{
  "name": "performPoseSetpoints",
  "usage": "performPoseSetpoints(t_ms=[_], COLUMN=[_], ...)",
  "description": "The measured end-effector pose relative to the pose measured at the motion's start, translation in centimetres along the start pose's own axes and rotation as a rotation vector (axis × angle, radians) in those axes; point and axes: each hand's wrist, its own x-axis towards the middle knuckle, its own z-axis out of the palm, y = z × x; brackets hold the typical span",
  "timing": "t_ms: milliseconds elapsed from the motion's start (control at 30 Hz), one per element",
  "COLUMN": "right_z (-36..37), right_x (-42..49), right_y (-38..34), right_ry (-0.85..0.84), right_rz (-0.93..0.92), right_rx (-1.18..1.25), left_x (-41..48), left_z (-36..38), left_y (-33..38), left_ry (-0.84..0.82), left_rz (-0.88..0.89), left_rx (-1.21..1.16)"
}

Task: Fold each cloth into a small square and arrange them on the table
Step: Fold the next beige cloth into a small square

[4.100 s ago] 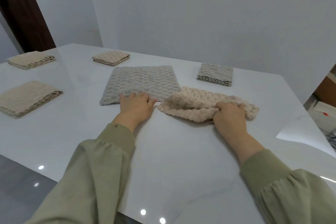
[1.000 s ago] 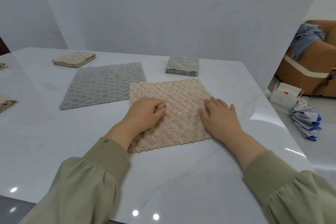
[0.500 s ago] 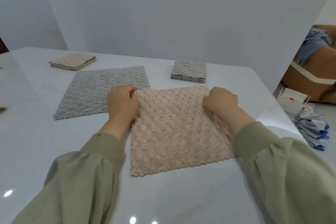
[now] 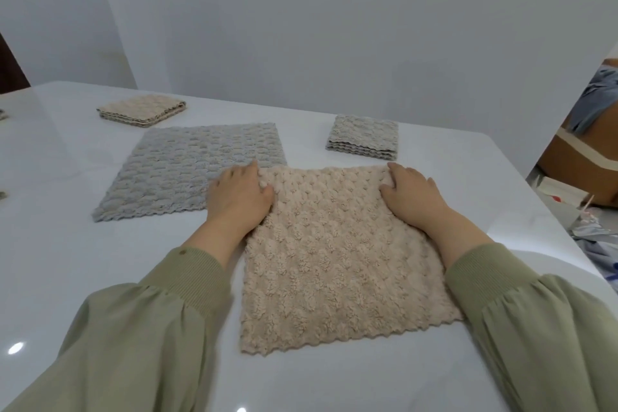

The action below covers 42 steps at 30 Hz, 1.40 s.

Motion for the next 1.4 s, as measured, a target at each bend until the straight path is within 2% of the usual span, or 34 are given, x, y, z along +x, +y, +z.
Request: performPoseSetpoints(t_ms=[100,367,500,667,767,900,1067,1167,1267,1400], right_z=[-0.2,-0.3,-0.1,-0.4,-0.8,-0.9,-0.6,-0.6,-0.8,-1.4], right_x=[0.0,0.1,0.0,-0.4,-0.7,-0.8,-0.6,-0.3,-0.3,-0.3], right_y=[0.1,-0.4,-0.3,-0.7,-1.0,-1.2,-1.3,-1.0,-0.6,0.0], right_ry=[-0.026,0.105,0.173,0.159,0.111,0.152,0.216,0.351,0.474,0.457], right_rz=[0.023,-0.026,-0.058,-0.081,-0.052,-0.082,-0.117,-0.090,-0.015,0.099], right_rx=[-0.019,0.032,0.054,0.194,0.219,0.220,0.091,0.019,0.110,0.257], left_x=[-0.1,-0.5,-0.6,-0.5,-0.6,-1.0,-1.0,-1.0,-1.0,-0.8], left_z=[-0.2,-0.8,-0.8,-0.7,-0.7,-1.0,-0.9,-0.9,-1.0,-1.0], left_y=[0.3,0.3,0.3,0.5,0.5,0.8,0.7,0.7,0.8,0.6], left_ry=[-0.020,0.158,0.145,0.102,0.079,0.096,0.189,0.241,0.326,0.393], left_rz=[0.019,0.034,0.030,0.050,0.073,0.087,0.090,0.082,0.081,0.049], left_rx=[-0.039,-0.341,-0.421,-0.414,-0.417,-0.403,-0.423,-0.404,-0.398,-0.371])
